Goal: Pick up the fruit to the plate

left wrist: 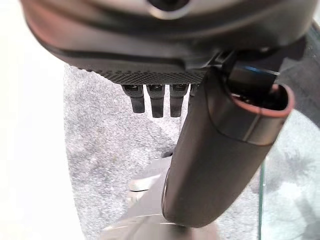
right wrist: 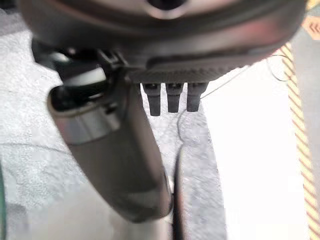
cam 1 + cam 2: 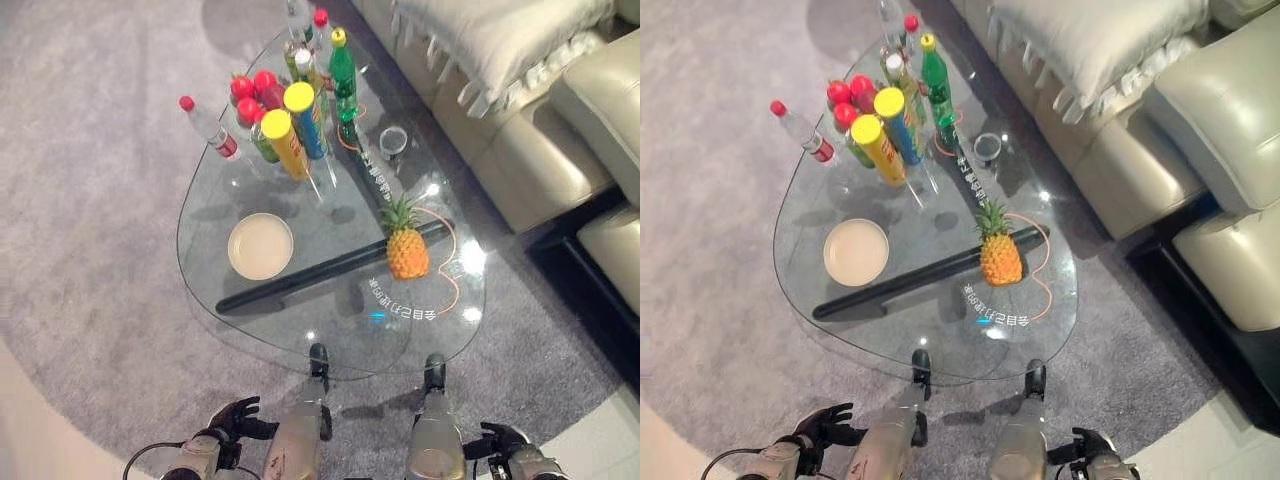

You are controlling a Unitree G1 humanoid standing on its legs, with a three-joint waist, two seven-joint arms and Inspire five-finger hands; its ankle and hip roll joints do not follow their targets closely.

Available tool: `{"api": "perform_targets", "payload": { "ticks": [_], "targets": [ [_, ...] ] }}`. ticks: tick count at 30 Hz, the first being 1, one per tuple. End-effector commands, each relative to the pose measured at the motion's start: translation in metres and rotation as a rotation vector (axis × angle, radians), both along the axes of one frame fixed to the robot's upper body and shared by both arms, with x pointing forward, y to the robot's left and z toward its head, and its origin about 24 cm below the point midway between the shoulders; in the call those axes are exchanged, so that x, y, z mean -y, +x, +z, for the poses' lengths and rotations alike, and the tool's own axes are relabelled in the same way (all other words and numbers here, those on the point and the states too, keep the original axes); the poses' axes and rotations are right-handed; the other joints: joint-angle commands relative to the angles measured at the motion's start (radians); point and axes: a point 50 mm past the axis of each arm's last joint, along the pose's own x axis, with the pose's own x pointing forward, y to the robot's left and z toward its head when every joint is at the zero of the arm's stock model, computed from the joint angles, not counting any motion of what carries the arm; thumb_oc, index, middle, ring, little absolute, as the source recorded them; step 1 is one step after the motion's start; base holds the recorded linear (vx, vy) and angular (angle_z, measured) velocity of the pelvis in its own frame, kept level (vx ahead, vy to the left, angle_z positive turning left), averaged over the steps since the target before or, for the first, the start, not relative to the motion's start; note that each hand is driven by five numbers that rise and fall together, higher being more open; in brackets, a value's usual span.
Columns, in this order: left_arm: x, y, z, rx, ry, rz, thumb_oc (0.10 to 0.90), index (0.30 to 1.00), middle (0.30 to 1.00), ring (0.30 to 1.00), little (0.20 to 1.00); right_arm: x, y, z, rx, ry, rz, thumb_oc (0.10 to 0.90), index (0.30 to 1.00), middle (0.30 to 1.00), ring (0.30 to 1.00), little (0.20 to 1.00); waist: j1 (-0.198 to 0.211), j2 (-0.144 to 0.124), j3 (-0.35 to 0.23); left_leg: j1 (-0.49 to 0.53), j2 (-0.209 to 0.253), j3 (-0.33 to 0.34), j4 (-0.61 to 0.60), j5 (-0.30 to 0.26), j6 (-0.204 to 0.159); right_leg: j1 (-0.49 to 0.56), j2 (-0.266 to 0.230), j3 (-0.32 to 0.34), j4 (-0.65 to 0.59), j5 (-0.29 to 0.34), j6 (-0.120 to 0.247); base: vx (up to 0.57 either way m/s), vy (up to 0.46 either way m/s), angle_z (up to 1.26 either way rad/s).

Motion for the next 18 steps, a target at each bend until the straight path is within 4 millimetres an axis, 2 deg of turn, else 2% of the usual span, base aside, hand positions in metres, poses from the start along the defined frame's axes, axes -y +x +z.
{"api": "perform_targets", "payload": {
  "ticks": [1,3,7,13,18],
  "targets": [
    [-0.025,0.029,0.021,0.125,0.024,0.132,0.800,0.900,0.900,0.900,0.900,0.017,0.025,0.022,0.202,-0.072,-0.129,0.800,0.900,0.900,0.900,0.900,0.012,-0.061,0.040,-0.015,0.040,0.015,0.018,-0.031,-0.013,-0.153,-0.044,0.059,0.088,0.064,-0.024,-0.10,-0.010,-0.05],
    [-0.032,0.048,0.036,0.206,0.023,0.212,0.800,0.900,0.900,0.900,0.900,0.017,0.041,0.033,0.306,-0.089,-0.138,0.800,0.900,0.900,0.900,0.900,0.009,-0.074,0.066,-0.066,0.040,0.013,0.062,-0.036,-0.012,-0.208,-0.036,0.068,0.135,0.054,-0.029,-0.12,-0.039,-0.02],
    [-0.040,0.073,0.058,0.351,0.005,0.347,0.800,0.900,0.900,0.900,0.900,0.012,0.063,0.050,0.455,-0.124,-0.170,0.800,0.900,0.900,0.900,0.900,0.011,-0.088,0.066,-0.218,0.042,-0.009,0.184,-0.057,-0.009,-0.358,-0.019,0.080,0.242,0.033,-0.040,-0.10,-0.055,-0.04],
    [-0.049,0.096,0.084,0.491,0.007,0.513,0.800,0.900,0.900,0.900,0.900,0.003,0.088,0.067,0.573,-0.148,-0.199,0.800,0.900,0.900,0.900,0.900,0.018,-0.102,0.066,-0.396,0.037,-0.038,0.337,-0.088,0.000,-0.523,0.004,0.091,0.388,-0.008,-0.053,-0.06,-0.059,0.05],
    [-0.053,0.104,0.096,0.554,0.055,0.573,0.800,0.900,0.900,0.900,0.900,0.000,0.104,0.081,0.632,-0.157,-0.206,0.800,0.900,0.900,0.900,0.900,0.026,-0.107,0.066,-0.491,0.031,-0.056,0.437,-0.116,0.009,-0.610,0.017,0.101,0.476,-0.033,-0.063,-0.02,-0.027,0.07]
  ]
}}
